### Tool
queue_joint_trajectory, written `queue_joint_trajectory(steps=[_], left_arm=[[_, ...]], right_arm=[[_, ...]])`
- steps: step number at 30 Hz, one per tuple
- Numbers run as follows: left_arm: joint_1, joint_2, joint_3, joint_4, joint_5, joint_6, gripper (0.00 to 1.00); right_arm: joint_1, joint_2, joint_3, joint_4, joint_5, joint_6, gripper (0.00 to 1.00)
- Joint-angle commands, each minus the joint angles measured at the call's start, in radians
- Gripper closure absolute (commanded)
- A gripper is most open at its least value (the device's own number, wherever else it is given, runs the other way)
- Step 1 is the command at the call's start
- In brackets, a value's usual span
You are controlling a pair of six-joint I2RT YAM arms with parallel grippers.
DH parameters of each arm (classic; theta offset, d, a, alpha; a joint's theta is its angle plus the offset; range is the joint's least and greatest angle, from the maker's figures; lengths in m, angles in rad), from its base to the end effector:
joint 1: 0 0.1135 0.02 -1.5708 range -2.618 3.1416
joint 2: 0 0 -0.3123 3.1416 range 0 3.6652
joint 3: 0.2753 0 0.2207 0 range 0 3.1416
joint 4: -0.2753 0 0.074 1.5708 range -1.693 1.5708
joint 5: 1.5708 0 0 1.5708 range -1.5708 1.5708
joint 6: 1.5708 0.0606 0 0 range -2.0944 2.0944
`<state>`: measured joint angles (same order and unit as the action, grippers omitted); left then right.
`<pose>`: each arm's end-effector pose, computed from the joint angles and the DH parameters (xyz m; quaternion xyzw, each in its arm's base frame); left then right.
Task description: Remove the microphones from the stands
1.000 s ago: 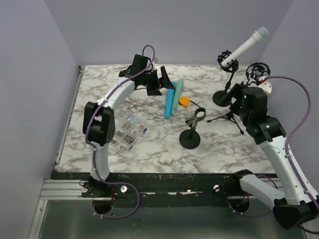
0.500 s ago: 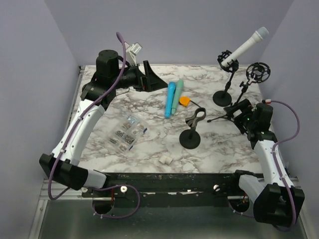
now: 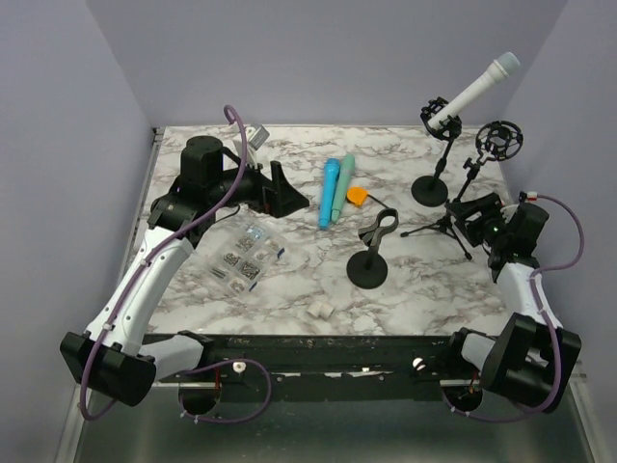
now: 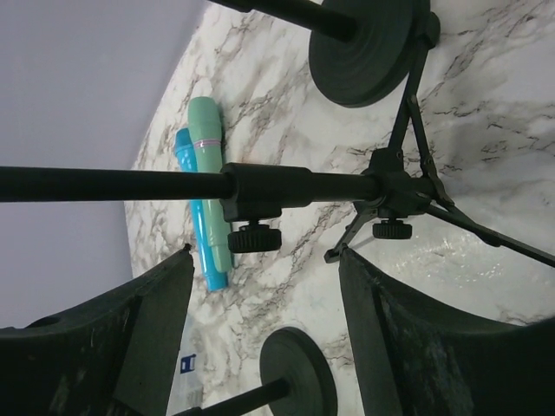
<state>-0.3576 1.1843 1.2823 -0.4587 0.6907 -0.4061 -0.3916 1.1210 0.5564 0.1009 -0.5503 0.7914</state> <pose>0.1932 -0.1134 0.4406 0.1737 0.7784 -0.4578 0.3929 0.2045 -0.0501 0.2756 0.3379 0.7592 0.3270 0.4500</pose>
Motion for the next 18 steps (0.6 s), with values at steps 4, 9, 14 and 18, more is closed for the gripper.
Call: queue_joint_trajectory(steps=[4,9,14,18], left_arm=[[-0.003,-0.075,-0.026,0.060,-0.058,0.054,0.02],[-0.002,-0.072,-0.031,0.068,-0.043,0.047,0.01],[-0.003,-0.075,-0.036,0.075,-0.044,0.046,0.02],[-0.004,-0.072,-0.040,0.078,-0.043,0.044,0.01]], right_arm=[[-0.008,0.011,0.036,0.034,-0.041,-0.087,0.36],[-0.009,0.053,0.063,0.018,-0.038,-0.140,0.43],[-0.007,0.053,0.083,0.005,-0.030,-0.173,0.50],[-0.007,0.067,0.096,-0.013,-0.026,-0.191,0.56]])
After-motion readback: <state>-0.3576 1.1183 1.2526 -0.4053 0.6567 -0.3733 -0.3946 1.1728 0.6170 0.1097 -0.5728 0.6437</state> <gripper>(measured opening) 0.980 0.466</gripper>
